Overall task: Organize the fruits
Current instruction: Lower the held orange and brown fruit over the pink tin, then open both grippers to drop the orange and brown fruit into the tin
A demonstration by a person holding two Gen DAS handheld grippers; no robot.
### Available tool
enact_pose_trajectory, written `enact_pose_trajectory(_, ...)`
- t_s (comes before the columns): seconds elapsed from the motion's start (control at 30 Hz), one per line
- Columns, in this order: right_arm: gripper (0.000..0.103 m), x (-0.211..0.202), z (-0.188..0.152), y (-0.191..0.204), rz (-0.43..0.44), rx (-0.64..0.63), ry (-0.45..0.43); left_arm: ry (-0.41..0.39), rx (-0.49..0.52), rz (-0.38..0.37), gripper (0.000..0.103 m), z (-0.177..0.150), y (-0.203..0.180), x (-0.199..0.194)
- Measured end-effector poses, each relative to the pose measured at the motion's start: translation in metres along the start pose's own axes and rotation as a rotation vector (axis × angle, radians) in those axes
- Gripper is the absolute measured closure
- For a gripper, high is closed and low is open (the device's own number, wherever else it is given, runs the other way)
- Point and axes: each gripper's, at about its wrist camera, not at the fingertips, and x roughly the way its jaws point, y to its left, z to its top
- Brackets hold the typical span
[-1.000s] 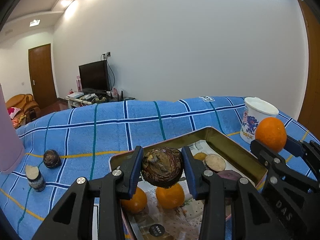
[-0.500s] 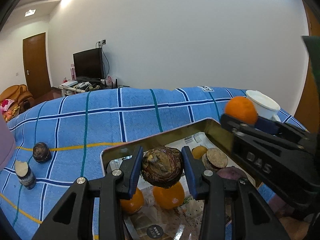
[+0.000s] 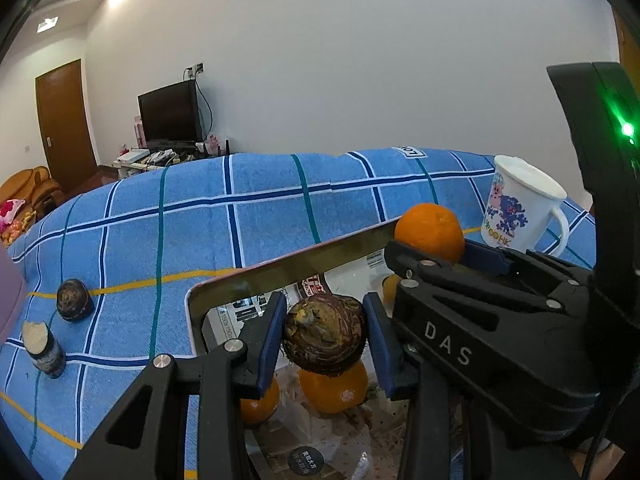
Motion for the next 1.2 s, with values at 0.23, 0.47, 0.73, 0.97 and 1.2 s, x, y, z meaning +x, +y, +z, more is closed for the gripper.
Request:
enact_pose_trajectory(0.23,0.020,-0.003,0.000,-0.004,0.085,0.016,-0.015,0.002,0.011,0.022,0.061,-0.001,-0.003,-0.001)
enact_pose_trajectory(0.47,0.002,-0.034,-0.006,-0.007,0.088,0.032,-0.154,-0.063,0.100,0.067,0.023,-0.005,-0.021,-0.017)
enact_pose_trajectory(0.73,0.000,-0.076,-0.015,-0.016,-0.028,0.081,-0.335,-0.178,0.091,0.095,0.022,-0.007,-0.018,-0.039)
enact_pose_trajectory(0.97,0.000,-0.103,-0.029,-0.010,-0.099,0.078,-0.493,-0.225,0.044,0.142,0.022,-0.008,-0.004,-0.051)
enact_pose_trajectory(1.2,0.000,-0.118,-0.039,-0.011,-0.121,0.115,-0.520,-0.288,0.043,0.174,0.022,-0.014,-0.007,-0.063)
